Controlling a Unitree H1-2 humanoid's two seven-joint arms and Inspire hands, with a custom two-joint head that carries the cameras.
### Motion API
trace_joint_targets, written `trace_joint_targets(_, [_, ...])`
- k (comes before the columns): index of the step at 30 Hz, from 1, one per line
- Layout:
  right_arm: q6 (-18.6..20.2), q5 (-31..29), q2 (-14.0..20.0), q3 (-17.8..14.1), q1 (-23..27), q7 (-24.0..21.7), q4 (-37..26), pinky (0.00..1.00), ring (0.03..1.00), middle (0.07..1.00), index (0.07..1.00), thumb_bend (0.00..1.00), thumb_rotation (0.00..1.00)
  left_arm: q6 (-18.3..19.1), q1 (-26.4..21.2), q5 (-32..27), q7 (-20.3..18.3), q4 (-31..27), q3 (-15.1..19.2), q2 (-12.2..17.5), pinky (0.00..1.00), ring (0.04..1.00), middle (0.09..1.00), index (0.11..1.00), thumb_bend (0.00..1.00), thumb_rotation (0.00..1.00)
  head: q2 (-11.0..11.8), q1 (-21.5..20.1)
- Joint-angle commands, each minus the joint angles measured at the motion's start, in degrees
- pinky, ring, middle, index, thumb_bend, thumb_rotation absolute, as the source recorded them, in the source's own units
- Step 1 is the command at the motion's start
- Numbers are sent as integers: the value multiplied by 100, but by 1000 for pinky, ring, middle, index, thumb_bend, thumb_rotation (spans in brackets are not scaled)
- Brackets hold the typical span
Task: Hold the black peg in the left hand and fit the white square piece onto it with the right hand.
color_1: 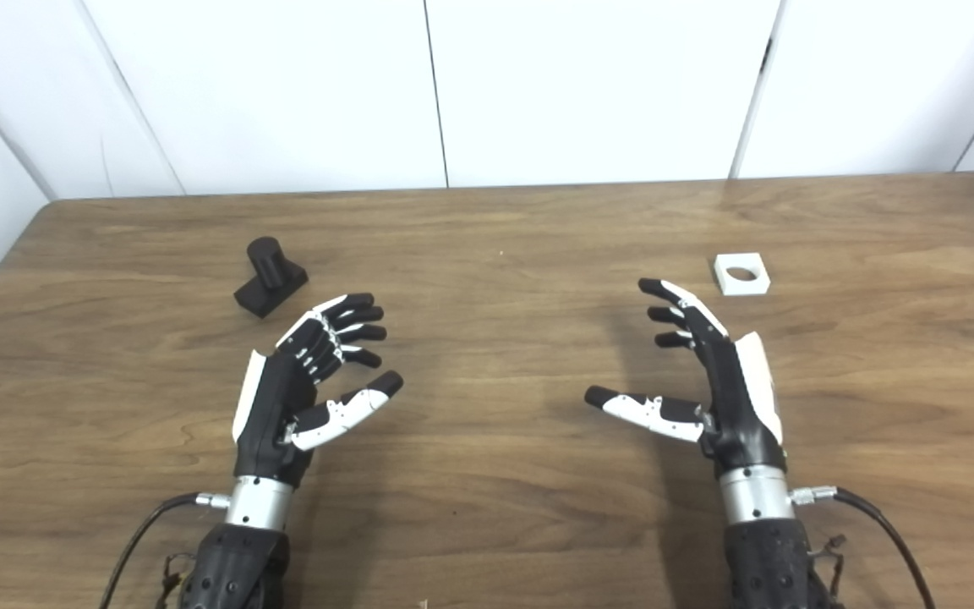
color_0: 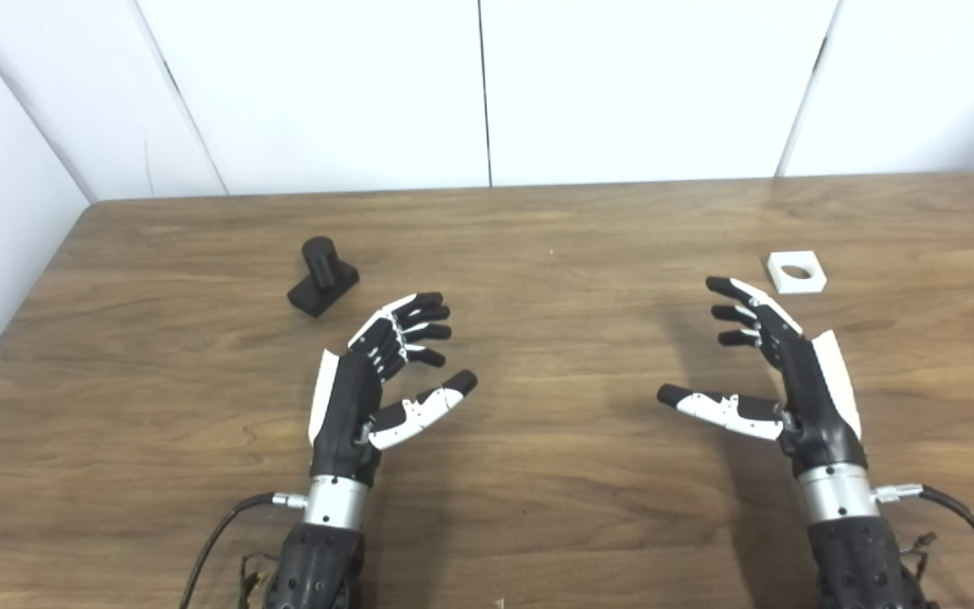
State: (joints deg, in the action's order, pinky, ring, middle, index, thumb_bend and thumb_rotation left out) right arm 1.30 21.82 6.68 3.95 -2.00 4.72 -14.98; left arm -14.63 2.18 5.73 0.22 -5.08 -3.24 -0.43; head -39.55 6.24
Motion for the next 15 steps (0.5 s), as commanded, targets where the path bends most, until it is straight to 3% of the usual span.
trace_joint_targets(1, [-228,21,-85,-30,80,120,-69,651,773,848,800,772,204,-160,-17,85,73,102,-7,-28,548,673,728,719,671,171,29,144])
trace_joint_targets(2, [-239,8,-82,-37,78,122,-63,650,773,848,800,773,209,-134,-14,113,70,87,-18,-28,545,672,726,716,669,165,29,144])
trace_joint_targets(4, [-338,-61,-25,-82,79,127,-5,645,766,846,798,773,207,-93,-7,213,86,87,-64,-68,552,670,725,716,660,154,123,730])
trace_joint_targets(9, [-641,-271,169,-266,92,94,203,612,759,848,806,736,153,-186,-54,420,159,313,-202,-236,555,666,726,712,673,163,294,1617])
trace_joint_targets(13, [-582,-503,245,-396,100,-34,205,626,762,854,817,714,91,-212,-118,535,264,480,-281,-374,539,668,727,705,676,140,408,2052])
trace_joint_targets(15, [-319,-497,221,-447,92,-68,73,635,761,839,807,721,88,-247,-159,607,320,576,-310,-416,541,673,726,701,683,146,446,2128])
